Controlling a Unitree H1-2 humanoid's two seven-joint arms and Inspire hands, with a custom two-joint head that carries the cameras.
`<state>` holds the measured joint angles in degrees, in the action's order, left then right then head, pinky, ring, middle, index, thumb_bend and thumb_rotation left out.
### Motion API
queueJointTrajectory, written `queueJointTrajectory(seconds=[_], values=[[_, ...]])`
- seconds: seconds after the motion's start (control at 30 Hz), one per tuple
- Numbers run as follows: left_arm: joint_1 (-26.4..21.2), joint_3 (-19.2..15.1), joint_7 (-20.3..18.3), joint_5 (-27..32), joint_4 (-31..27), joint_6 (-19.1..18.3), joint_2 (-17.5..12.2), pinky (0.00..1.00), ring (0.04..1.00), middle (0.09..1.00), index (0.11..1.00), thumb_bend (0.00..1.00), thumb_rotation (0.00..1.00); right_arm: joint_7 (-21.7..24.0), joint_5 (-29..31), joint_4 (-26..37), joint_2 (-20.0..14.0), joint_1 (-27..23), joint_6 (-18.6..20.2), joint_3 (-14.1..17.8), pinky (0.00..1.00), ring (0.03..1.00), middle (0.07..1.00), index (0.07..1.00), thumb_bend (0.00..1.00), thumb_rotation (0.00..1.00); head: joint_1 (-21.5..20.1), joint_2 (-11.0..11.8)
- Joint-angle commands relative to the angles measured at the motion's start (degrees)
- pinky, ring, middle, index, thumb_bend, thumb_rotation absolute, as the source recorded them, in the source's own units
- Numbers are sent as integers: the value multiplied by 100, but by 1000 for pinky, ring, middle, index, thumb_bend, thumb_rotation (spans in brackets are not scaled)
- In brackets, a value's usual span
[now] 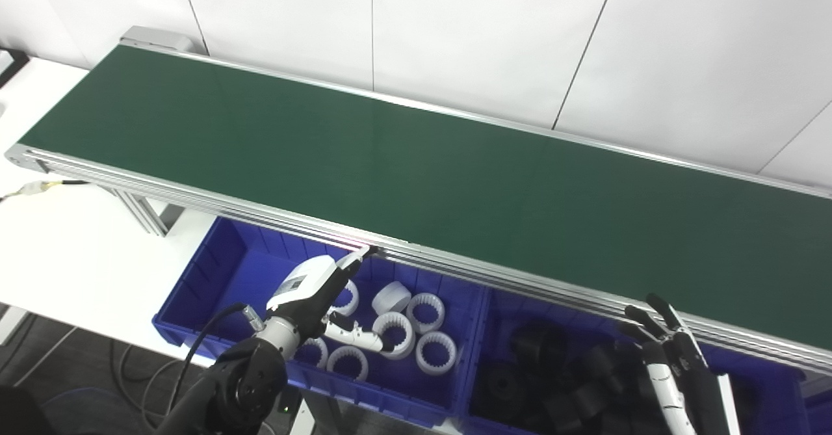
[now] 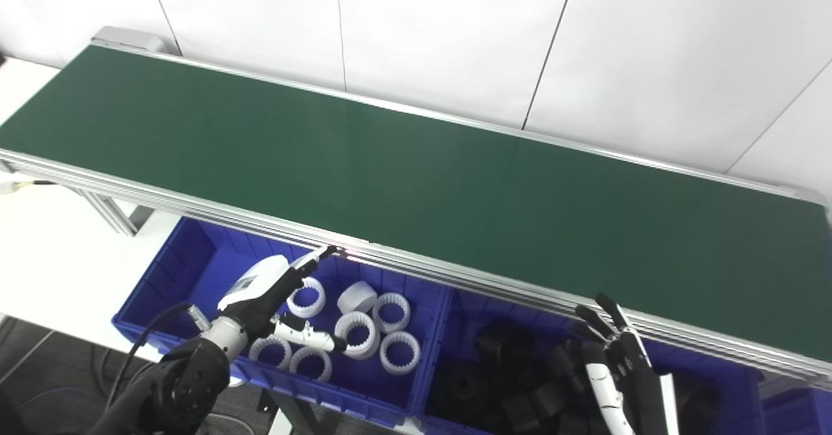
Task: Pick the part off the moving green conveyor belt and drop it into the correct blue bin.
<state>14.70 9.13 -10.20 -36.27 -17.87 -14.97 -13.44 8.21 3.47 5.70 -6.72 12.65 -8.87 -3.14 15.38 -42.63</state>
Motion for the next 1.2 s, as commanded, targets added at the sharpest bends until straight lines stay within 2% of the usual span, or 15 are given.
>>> queueJointTrajectory(seconds=[0.0,0.03,0.1,0.17,0.2,0.27,0.37,0.4,0.5,0.57,0.63,0.77,0.87,1.03,1.17], values=[[-41,-68,222,139,-266,314,5,658,806,880,879,702,697,-8,-9,-9,34,-108,-258,5,652,741,794,885,558,688,-72,69],[-51,-113,452,235,-343,597,92,652,796,868,867,707,730,-20,-34,-55,52,-124,-286,2,650,739,794,885,556,689,-144,138],[-97,-192,801,490,-398,1115,247,601,724,792,790,675,689,-19,-90,-177,67,-163,-370,-20,640,729,786,881,561,692,-269,266],[-184,-226,939,876,-443,1463,430,573,678,744,746,680,701,8,-135,-295,63,-195,-446,-55,646,734,792,884,560,715,-383,365],[-226,-230,956,1062,-467,1574,514,576,666,725,729,690,761,16,-148,-335,62,-205,-466,-70,652,740,797,885,572,721,-383,365],[-397,-128,843,1666,-342,1836,749,597,674,727,736,699,876,-30,-274,-490,110,-243,-578,-124,641,732,794,884,566,722,-685,617],[-588,82,680,2305,39,2152,987,626,697,750,761,690,926,-71,-379,-696,182,-274,-751,-178,638,730,793,883,549,705,-838,809],[-607,133,686,2307,142,2214,1020,629,699,754,764,687,931,-82,-395,-759,208,-281,-798,-193,638,730,793,883,548,702,-963,938],[-624,270,789,2209,507,2434,1171,640,719,774,775,705,990,-115,-454,-864,276,-281,-856,-227,642,739,797,881,565,699,-1076,1030],[-598,266,858,2388,811,2637,1302,679,739,787,792,644,999,-142,-513,-939,331,-287,-928,-257,633,730,791,878,571,693,-1246,1155],[-563,144,894,2692,1269,2890,1404,690,735,785,802,663,1000,-160,-567,-1055,364,-314,-1083,-306,626,727,788,875,563,683,-1390,1233],[-517,-95,847,3052,2091,3285,1349,715,737,785,814,672,1000,-271,-790,-1136,449,-335,-1145,-395,616,715,775,860,561,671,-1807,1386],[-521,-243,726,3292,2535,3377,1231,728,742,788,807,637,1000,-323,-879,-1182,518,-363,-1135,-465,621,717,769,850,578,649,-1914,1423],[-583,-342,564,3550,2730,3388,1112,711,716,777,784,634,999,-336,-922,-1200,593,-399,-1056,-536,639,726,769,843,612,633,-2063,1395],[-597,-319,475,3621,2715,3378,1072,715,711,772,770,596,939,-364,-991,-1173,612,-395,-1040,-554,646,730,774,841,614,630,-2188,1318]])
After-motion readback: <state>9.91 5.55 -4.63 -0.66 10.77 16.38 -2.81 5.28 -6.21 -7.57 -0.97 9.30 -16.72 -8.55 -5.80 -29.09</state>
